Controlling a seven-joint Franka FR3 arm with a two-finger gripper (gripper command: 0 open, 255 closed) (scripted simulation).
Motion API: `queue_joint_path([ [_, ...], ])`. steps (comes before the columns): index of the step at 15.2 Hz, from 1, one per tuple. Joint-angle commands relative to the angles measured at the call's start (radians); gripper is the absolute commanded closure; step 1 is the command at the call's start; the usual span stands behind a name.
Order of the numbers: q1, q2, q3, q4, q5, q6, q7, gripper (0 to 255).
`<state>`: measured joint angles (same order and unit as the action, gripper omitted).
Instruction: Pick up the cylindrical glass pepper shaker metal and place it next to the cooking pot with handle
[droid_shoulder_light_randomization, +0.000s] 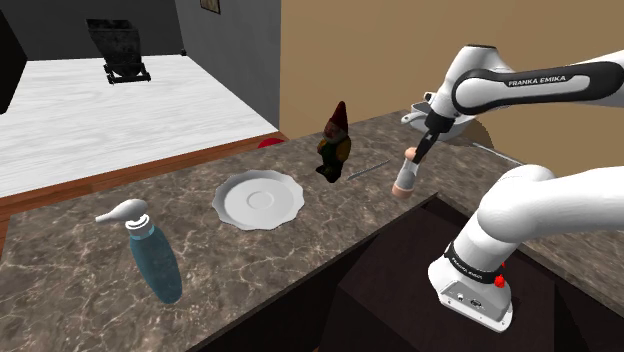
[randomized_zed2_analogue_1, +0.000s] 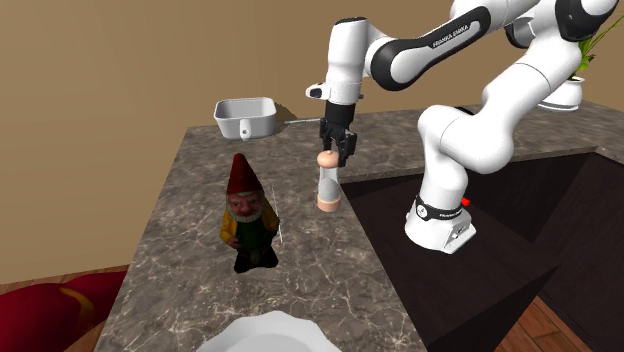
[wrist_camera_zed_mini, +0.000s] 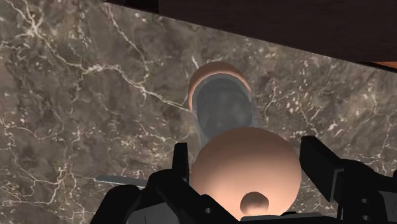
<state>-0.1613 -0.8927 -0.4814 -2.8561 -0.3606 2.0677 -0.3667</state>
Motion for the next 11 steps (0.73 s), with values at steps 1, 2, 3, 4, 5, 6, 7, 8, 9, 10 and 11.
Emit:
queue_joint_path([
  [1,0.003,-0.013,0.010,0.018,0.009,-0.031,0.000,255],
  [2,0.004,-0.019,0.016,0.029,0.014,-0.047,0.000,255],
  [3,0.006,-0.024,0.021,0.040,0.019,-0.062,0.000,255],
  [4,0.008,-0.028,0.026,0.051,0.024,-0.078,0.000,255],
  [5,0.010,-0.032,0.031,0.062,0.029,-0.093,0.000,255],
  [6,0.012,-0.036,0.036,0.073,0.033,-0.108,0.000,255],
  [7,0.014,-0.039,0.041,0.085,0.038,-0.122,0.001,255],
  [8,0.016,-0.042,0.046,0.096,0.042,-0.137,0.001,255],
  [9,0.017,-0.045,0.050,0.108,0.047,-0.151,0.001,255],
  [10,0.019,-0.047,0.055,0.120,0.051,-0.165,0.001,255],
  [11,0.021,-0.049,0.059,0.132,0.055,-0.179,0.001,255],
])
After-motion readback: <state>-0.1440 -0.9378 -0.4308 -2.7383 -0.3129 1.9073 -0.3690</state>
